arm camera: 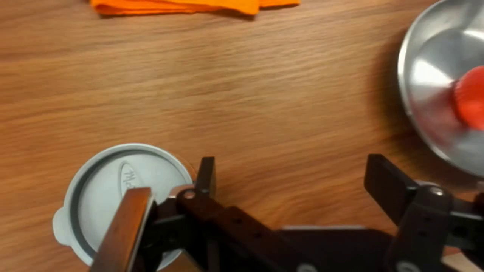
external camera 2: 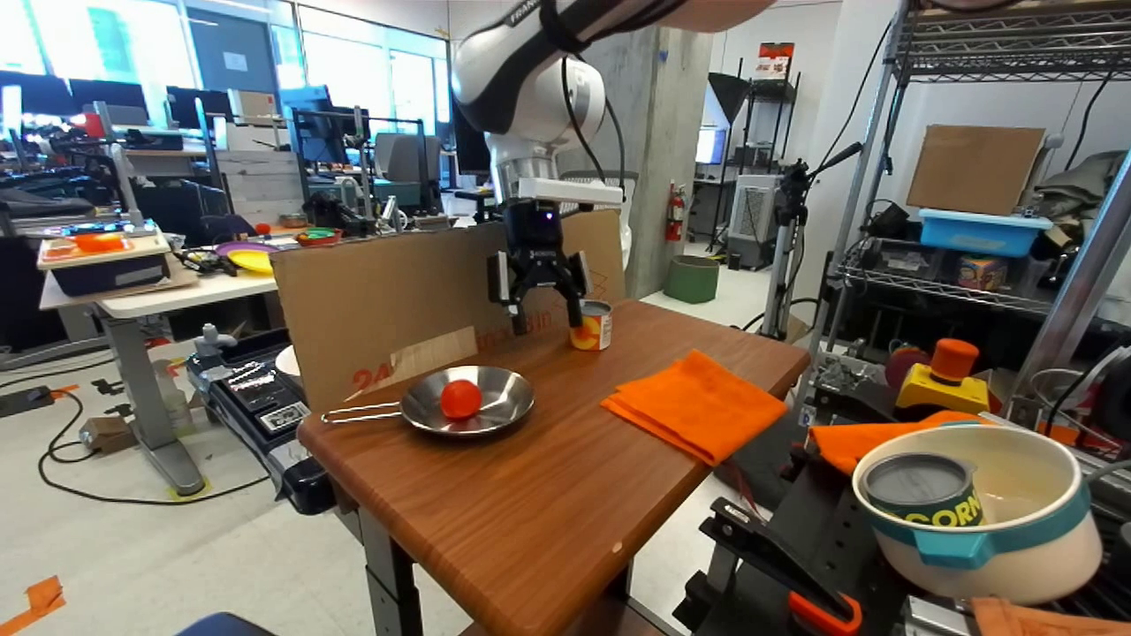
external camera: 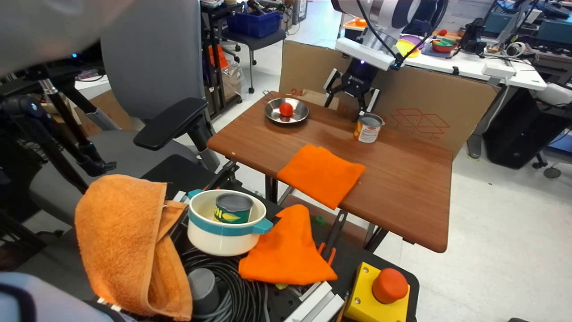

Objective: Move the container on the table to the right

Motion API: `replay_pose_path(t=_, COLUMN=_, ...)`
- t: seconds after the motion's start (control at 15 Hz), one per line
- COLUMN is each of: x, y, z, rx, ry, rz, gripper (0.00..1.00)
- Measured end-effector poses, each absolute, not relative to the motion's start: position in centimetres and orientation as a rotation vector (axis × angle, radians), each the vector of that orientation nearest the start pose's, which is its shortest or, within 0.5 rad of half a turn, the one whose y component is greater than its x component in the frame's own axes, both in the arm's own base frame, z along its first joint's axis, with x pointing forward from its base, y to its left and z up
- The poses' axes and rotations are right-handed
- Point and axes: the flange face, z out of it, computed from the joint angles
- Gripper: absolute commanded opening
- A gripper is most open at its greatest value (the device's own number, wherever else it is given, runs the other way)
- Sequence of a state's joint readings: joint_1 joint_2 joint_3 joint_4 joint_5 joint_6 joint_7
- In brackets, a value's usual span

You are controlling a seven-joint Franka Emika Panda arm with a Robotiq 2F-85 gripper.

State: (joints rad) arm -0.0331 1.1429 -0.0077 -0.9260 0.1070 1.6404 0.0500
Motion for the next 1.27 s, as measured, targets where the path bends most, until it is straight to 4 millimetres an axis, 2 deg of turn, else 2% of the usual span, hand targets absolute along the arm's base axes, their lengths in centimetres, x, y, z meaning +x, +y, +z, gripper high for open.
replay_pose_path(t=0.13, x=73.4, y=-6.2, z=14.5, rx=-3.014, ry=0.306, rz=0.667, gripper=1.00)
replay_pose_path(t=0.33, x=73.0, y=-12.9, z=15.9, rx=-3.047, ry=0.491, rz=0.694, gripper=1.00)
replay_pose_path(t=0.4, x=72.7, y=-14.7, z=16.5, rx=-3.047, ry=0.539, rz=0.704, gripper=1.00)
replay_pose_path(t=0.53, x=72.2, y=-16.9, z=17.6, rx=-3.040, ry=0.599, rz=0.739, gripper=1.00)
replay_pose_path(t=0.67, x=71.8, y=-16.8, z=18.2, rx=-3.019, ry=0.604, rz=0.800, gripper=1.00)
replay_pose_path(t=0.8, x=70.9, y=-14.7, z=19.1, rx=-2.966, ry=0.571, rz=0.952, gripper=1.00)
replay_pose_path(t=0.93, x=70.7, y=-11.6, z=21.7, rx=-2.950, ry=0.566, rz=1.029, gripper=1.00)
replay_pose_path(t=1.07, x=71.1, y=-9.1, z=24.9, rx=-2.970, ry=0.566, rz=1.013, gripper=1.00)
replay_pose_path(t=1.13, x=71.1, y=-8.6, z=25.7, rx=-2.975, ry=0.566, rz=1.006, gripper=1.00)
replay_pose_path(t=1.27, x=71.0, y=-8.8, z=25.9, rx=-2.972, ry=0.572, rz=1.009, gripper=1.00)
